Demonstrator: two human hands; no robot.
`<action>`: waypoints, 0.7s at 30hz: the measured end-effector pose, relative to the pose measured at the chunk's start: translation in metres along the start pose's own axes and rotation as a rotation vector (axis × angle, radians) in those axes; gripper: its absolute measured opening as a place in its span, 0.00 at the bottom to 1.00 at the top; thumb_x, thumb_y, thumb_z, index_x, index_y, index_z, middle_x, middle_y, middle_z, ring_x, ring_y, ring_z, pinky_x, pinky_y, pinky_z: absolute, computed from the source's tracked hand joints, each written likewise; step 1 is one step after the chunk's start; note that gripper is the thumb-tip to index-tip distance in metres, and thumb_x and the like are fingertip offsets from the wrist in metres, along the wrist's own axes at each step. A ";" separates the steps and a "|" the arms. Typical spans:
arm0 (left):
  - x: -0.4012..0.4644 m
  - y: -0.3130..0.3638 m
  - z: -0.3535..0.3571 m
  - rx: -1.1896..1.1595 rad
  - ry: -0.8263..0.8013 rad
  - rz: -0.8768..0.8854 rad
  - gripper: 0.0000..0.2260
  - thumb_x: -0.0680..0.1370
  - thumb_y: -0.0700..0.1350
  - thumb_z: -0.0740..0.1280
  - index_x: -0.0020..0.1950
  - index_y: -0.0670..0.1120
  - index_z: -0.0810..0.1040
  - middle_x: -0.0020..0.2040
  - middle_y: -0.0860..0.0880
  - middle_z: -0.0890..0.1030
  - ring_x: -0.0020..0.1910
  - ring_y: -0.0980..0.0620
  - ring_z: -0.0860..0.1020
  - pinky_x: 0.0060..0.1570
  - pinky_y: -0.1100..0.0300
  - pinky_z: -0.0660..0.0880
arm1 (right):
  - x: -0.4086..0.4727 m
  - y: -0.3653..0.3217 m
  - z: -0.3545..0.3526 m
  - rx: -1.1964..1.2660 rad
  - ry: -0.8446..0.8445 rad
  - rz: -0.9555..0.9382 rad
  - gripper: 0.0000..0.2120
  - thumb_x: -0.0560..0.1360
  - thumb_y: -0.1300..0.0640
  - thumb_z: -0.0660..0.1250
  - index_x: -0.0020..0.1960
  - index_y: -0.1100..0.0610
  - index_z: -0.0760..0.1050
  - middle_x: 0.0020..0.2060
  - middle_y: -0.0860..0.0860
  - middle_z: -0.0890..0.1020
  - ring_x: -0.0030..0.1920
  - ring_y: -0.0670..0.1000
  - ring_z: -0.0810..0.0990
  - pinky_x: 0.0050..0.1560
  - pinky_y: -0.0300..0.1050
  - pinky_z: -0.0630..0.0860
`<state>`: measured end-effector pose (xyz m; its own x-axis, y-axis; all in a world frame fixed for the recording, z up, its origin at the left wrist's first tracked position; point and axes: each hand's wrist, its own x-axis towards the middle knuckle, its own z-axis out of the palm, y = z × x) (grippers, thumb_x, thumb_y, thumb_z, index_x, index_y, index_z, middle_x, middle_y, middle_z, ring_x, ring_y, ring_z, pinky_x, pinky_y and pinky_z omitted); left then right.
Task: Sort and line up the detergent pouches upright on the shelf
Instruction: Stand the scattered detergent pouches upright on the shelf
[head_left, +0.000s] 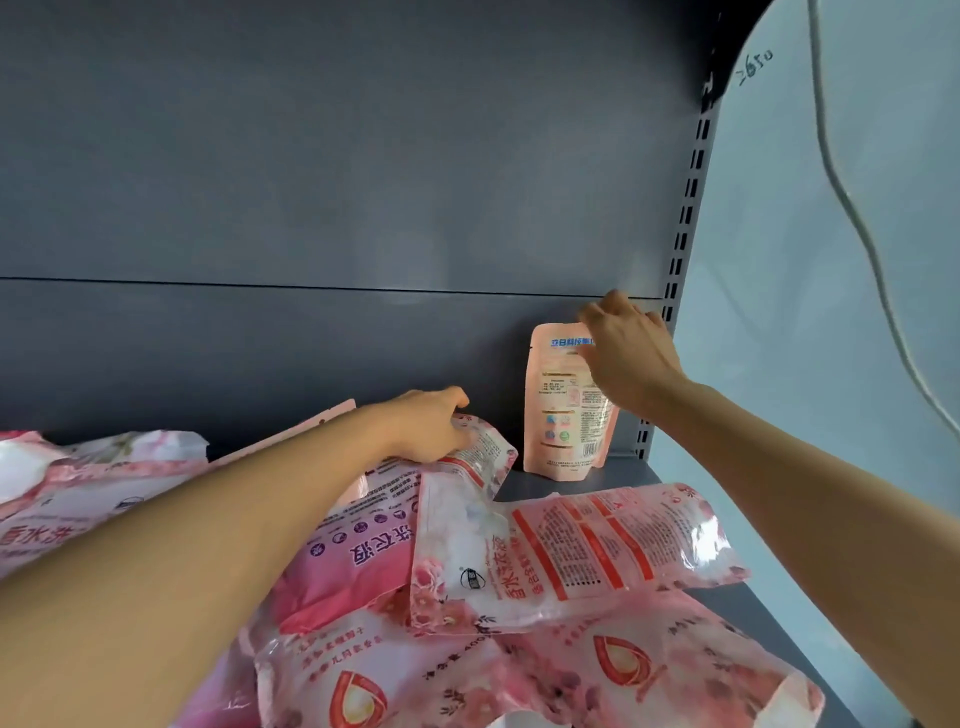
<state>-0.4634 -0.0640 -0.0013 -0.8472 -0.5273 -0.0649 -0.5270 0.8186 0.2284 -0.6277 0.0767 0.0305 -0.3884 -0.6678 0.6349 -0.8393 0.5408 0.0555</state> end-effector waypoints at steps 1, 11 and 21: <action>0.002 0.001 -0.001 -0.008 -0.004 0.005 0.25 0.79 0.55 0.60 0.74 0.53 0.60 0.73 0.48 0.67 0.69 0.46 0.68 0.67 0.53 0.66 | 0.001 0.001 0.000 -0.014 0.015 -0.013 0.16 0.77 0.63 0.61 0.64 0.58 0.70 0.57 0.56 0.74 0.52 0.57 0.76 0.58 0.51 0.67; 0.026 0.008 0.004 -0.023 0.081 0.125 0.09 0.79 0.42 0.60 0.57 0.46 0.77 0.59 0.47 0.77 0.52 0.51 0.72 0.49 0.60 0.68 | 0.006 0.008 0.007 -0.012 -0.030 -0.030 0.16 0.77 0.65 0.60 0.64 0.58 0.68 0.58 0.55 0.75 0.59 0.56 0.72 0.61 0.51 0.62; 0.025 0.004 -0.018 -0.331 0.231 0.104 0.09 0.78 0.38 0.62 0.43 0.48 0.78 0.47 0.48 0.78 0.48 0.51 0.74 0.48 0.61 0.67 | -0.026 -0.002 -0.020 0.278 0.075 -0.004 0.16 0.72 0.63 0.70 0.59 0.57 0.74 0.57 0.53 0.74 0.53 0.53 0.76 0.54 0.46 0.74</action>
<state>-0.4858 -0.0779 0.0154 -0.8375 -0.5138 0.1861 -0.3573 0.7726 0.5249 -0.6080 0.1029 0.0288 -0.3646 -0.6245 0.6907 -0.9169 0.3703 -0.1492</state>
